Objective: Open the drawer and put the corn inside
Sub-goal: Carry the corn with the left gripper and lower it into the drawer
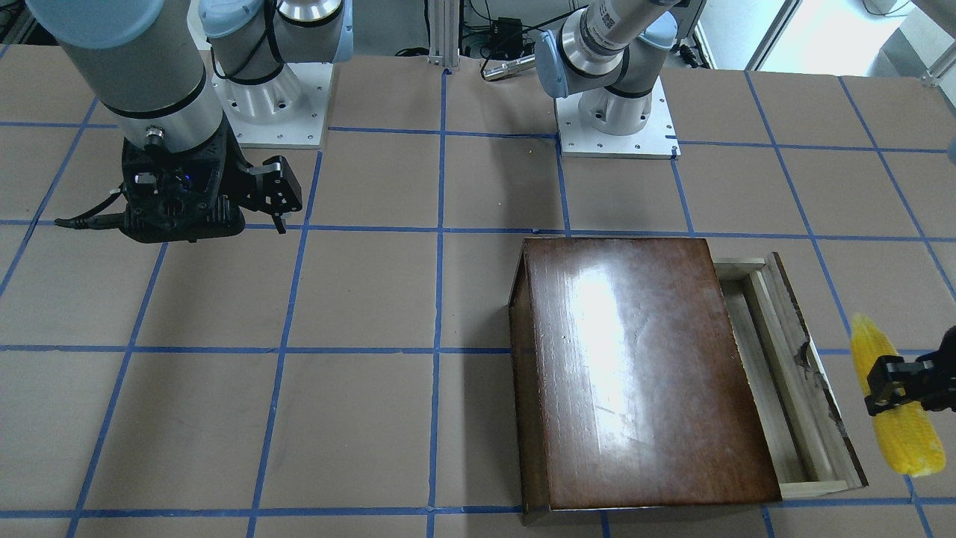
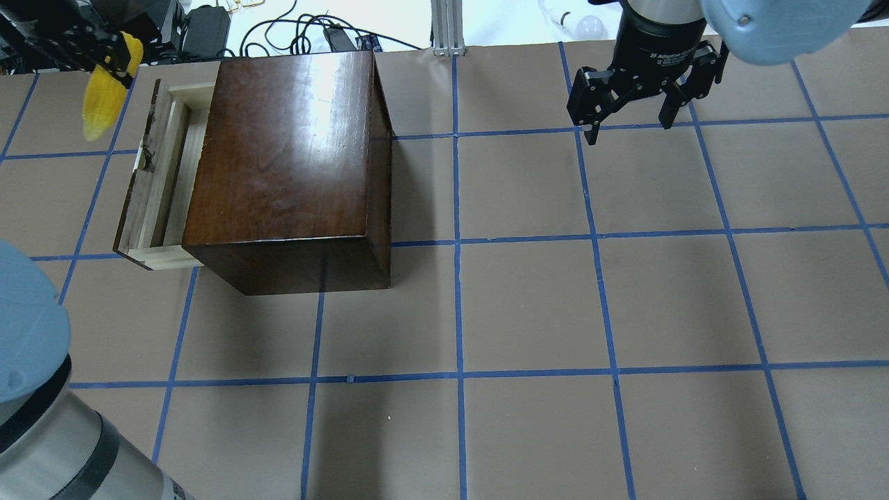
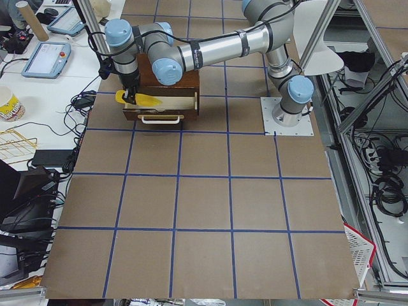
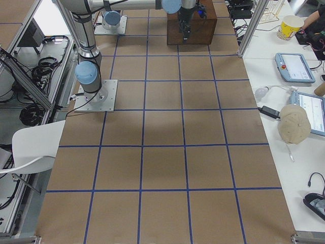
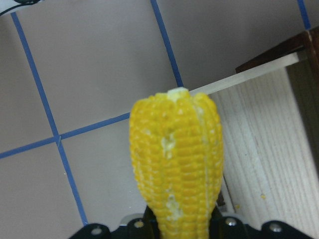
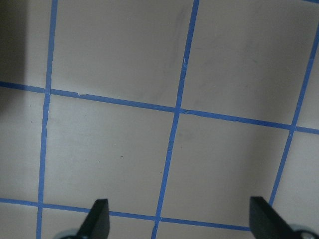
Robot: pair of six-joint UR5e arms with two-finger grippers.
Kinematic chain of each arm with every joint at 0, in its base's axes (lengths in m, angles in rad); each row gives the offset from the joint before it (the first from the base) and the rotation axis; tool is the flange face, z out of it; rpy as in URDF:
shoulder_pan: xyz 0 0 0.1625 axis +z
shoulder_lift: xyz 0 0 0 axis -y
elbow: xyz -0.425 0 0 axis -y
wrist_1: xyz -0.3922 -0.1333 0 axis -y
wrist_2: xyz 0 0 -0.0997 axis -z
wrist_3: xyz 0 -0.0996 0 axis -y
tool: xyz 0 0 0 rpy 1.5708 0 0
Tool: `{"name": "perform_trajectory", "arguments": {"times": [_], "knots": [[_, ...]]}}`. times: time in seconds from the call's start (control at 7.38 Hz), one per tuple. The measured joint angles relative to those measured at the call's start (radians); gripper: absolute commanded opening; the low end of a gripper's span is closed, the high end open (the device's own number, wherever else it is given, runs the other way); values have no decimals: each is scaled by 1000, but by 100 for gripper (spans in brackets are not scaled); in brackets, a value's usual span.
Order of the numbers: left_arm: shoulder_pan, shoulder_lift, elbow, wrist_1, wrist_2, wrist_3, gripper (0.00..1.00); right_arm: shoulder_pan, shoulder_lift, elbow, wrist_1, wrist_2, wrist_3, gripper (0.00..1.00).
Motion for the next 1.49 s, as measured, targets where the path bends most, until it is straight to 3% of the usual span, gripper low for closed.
{"name": "perform_trajectory", "arguments": {"times": [0.54, 1.22, 1.36, 1.49], "knots": [[-35, 43, -145, 14, -5, -180, 0, 0, 0, 0, 1, 0, 0, 100], [-37, 84, -279, 89, -5, -98, 0, 0, 0, 0, 1, 0, 0, 100], [-36, 89, -296, 108, -4, -76, 7, 0, 0, 0, 1, 0, 0, 100], [-35, 92, -308, 117, -4, -67, 40, 0, 0, 0, 1, 0, 0, 100]]}}
